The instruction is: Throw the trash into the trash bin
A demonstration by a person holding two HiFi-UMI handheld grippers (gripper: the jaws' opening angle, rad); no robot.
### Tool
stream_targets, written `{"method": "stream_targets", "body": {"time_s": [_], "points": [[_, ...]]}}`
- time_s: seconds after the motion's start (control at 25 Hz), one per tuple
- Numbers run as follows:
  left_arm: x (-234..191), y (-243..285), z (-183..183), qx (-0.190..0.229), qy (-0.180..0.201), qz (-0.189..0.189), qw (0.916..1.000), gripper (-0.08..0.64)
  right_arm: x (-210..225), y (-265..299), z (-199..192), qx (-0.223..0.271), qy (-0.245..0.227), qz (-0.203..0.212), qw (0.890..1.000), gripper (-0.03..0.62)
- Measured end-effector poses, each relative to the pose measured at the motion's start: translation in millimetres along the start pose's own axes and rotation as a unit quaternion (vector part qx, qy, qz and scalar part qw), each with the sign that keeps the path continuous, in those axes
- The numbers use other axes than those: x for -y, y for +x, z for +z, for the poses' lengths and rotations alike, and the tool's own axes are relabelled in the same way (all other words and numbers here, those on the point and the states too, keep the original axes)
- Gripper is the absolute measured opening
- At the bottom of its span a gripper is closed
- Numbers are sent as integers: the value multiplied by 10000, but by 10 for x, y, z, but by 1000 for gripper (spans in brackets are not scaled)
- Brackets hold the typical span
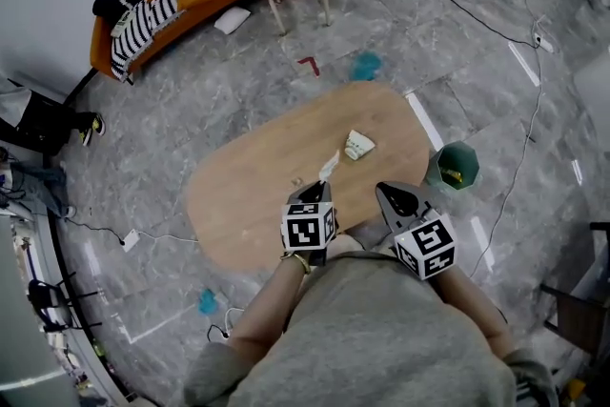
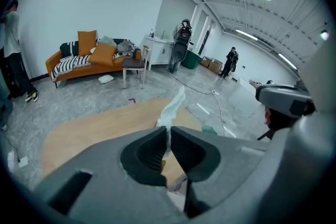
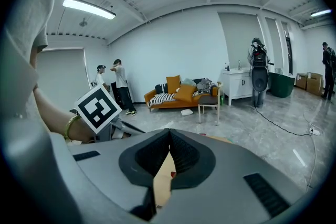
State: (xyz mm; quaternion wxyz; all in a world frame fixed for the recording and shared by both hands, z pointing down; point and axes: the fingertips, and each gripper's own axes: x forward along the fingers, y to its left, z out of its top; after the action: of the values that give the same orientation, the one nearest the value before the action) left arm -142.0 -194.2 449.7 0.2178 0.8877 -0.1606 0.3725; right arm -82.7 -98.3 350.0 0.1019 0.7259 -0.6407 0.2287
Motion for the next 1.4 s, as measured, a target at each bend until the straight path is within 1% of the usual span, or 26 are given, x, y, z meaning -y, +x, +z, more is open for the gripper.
{"method": "stream_targets", "body": {"time_s": [0.16, 0.6, 0.96, 1.4], "points": [[262, 143, 62, -15, 38, -31, 10000, 34, 251, -166, -31, 19, 24, -71, 10000, 8], [919, 405, 237, -68, 272, -244, 9993, 34, 806, -527, -87, 94, 302, -307, 9990, 8], [1364, 630, 363, -151, 487, -453, 9977, 34, 1234, -771, -140, 162, 488, -564, 9971, 8], [1937, 933, 464, -174, 672, -645, 9955, 34, 1781, -1100, -263, 202, 577, -799, 9949, 9]]}}
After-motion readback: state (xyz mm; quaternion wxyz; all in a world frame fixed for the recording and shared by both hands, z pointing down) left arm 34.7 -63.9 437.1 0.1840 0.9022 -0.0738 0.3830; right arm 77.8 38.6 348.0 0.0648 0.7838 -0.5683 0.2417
